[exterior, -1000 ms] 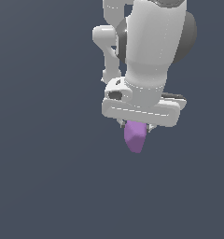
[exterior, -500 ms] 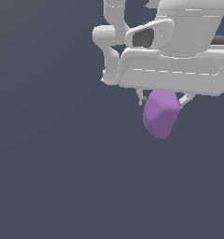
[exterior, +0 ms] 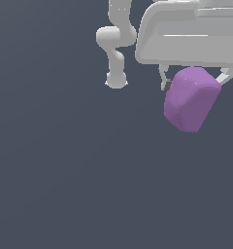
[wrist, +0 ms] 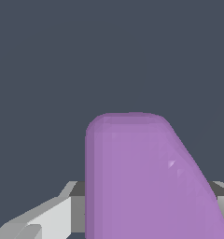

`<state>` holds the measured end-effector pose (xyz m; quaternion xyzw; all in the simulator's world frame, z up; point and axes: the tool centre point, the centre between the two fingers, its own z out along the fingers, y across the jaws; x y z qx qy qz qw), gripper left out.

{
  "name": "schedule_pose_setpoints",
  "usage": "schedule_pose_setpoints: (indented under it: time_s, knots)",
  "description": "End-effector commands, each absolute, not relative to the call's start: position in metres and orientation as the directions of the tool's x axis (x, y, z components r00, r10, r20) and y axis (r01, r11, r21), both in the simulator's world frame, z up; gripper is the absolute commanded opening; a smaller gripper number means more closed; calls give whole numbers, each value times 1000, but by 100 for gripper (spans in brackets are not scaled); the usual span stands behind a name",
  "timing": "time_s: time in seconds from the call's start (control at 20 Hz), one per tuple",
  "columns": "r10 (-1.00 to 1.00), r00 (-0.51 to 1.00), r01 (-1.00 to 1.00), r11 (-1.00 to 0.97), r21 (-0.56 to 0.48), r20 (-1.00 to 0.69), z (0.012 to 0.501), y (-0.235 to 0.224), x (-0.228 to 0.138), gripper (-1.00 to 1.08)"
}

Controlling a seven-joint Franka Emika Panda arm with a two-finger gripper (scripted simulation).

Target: Pick up the object and move it to a goal position.

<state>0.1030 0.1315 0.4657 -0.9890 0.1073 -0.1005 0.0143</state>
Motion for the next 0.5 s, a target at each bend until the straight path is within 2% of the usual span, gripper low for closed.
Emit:
schedule_pose_setpoints:
  time_s: [0.0, 0.45]
  knots:
    - [-215, 956, -209, -977, -50, 199, 473, 134, 104, -100]
    - [-214, 955, -207, -977, -51, 204, 482, 137, 105, -100]
